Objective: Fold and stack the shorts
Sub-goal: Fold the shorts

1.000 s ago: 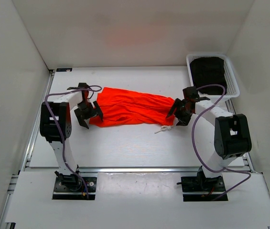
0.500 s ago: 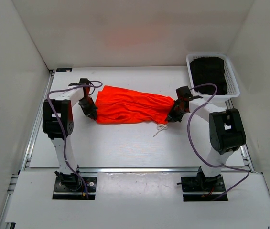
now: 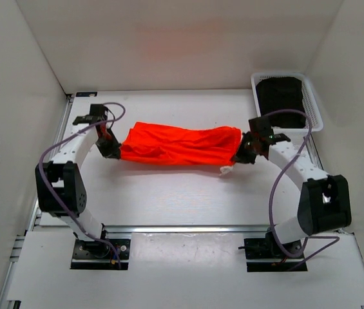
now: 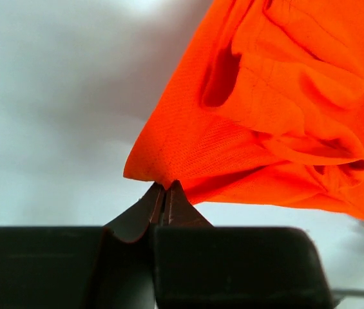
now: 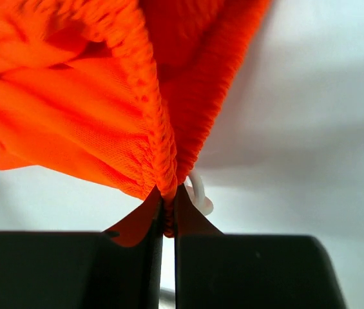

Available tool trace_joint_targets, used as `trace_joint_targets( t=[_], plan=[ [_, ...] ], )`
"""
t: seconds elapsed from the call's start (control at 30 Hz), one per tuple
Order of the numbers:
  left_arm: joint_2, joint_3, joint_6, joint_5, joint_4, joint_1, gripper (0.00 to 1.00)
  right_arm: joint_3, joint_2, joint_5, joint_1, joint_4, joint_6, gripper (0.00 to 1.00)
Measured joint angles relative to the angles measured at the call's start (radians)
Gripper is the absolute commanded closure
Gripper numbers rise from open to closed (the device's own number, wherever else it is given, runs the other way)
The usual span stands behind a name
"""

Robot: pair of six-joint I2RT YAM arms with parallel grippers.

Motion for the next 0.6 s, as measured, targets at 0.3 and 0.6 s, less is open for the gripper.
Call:
trace_joint_targets(
  t=[0.3, 0.6],
  plan=[
    [-0.063, -0.219, -0.007, 0.025, -0.072, -0.031, 0.12, -0.262, -0.192, 0.071, 0.008, -0.18, -0.04, 0.13],
    [0.077, 0.143, 0.009, -0.003, -0.053, -0.12, 0.77, -0.006, -0.233, 0.182, 0.007, -0.222, -0.079, 0.41]
  ],
)
